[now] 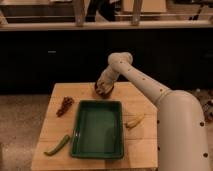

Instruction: Wipe purple bowl with eraser

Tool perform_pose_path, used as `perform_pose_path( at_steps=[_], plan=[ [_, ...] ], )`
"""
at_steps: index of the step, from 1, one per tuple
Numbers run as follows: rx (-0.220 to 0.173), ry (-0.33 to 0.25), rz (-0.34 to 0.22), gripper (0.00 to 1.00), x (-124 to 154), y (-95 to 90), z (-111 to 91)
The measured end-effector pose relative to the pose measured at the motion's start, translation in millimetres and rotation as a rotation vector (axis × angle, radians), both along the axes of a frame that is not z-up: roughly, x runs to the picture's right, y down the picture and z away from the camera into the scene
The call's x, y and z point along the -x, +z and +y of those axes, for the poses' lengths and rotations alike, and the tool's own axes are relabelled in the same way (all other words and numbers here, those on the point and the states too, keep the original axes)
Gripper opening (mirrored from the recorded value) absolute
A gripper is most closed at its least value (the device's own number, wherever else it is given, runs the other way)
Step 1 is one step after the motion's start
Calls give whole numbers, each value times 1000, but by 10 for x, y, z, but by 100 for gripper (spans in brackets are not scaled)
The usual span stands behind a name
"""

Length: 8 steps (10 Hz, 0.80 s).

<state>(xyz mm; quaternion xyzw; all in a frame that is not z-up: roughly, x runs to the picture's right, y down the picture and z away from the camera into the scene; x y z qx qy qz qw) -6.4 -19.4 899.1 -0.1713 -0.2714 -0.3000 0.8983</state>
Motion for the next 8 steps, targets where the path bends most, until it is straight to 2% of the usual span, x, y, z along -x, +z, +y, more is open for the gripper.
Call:
perform_pose_path(
  at_steps=[4,8],
  plan=[
    [-7,52,32,0,-174,44,-52],
    [-14,73,10,0,-147,107,-154]
  ],
)
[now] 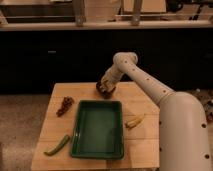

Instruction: Wipe purple bowl with eraser

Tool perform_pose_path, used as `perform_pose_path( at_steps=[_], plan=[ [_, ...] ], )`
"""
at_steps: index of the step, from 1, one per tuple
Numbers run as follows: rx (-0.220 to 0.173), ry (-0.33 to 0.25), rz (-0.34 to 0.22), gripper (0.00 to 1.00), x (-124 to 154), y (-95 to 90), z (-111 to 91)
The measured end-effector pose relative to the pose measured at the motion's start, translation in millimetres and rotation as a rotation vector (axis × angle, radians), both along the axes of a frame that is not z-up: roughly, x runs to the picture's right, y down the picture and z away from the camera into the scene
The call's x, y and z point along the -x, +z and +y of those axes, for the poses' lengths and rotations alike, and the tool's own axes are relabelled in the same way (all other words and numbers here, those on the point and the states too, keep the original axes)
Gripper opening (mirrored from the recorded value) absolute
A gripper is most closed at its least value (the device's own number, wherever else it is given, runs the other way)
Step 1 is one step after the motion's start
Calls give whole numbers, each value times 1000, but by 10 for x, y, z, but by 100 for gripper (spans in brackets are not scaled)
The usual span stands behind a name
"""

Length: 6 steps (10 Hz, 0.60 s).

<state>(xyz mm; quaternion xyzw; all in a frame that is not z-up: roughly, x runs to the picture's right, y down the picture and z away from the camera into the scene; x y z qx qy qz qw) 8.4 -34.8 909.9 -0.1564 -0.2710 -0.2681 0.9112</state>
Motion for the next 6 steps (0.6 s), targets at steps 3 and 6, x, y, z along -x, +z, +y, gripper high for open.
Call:
perform_pose_path(
  at_steps=[3,6],
  plan=[
    [0,-11,-26,0,85,-2,-30],
    [2,-17,-42,0,127,-14,-23]
  ],
)
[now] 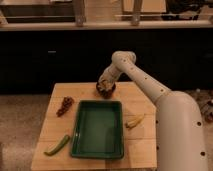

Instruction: Wipe purple bowl with eraser

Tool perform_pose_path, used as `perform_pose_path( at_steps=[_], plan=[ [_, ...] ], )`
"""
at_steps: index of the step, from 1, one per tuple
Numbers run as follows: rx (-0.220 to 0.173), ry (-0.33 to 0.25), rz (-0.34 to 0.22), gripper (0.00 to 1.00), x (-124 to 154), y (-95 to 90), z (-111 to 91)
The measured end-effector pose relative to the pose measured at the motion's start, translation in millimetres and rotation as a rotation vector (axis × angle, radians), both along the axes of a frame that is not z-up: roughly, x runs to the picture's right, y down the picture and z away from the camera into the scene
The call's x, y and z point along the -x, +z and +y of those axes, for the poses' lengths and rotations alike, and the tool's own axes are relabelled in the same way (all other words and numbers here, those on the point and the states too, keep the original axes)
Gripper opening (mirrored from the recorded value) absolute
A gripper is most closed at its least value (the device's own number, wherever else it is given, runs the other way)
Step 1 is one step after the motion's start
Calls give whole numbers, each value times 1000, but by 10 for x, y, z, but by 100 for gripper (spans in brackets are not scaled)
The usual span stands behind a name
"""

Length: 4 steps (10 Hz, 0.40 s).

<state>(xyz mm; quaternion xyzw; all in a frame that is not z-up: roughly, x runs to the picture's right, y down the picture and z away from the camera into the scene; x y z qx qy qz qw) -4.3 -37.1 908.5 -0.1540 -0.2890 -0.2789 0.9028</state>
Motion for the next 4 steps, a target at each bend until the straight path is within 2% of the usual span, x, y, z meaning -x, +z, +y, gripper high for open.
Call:
perform_pose_path(
  at_steps=[4],
  plan=[
    [1,-4,-12,0,25,-17,15]
  ],
)
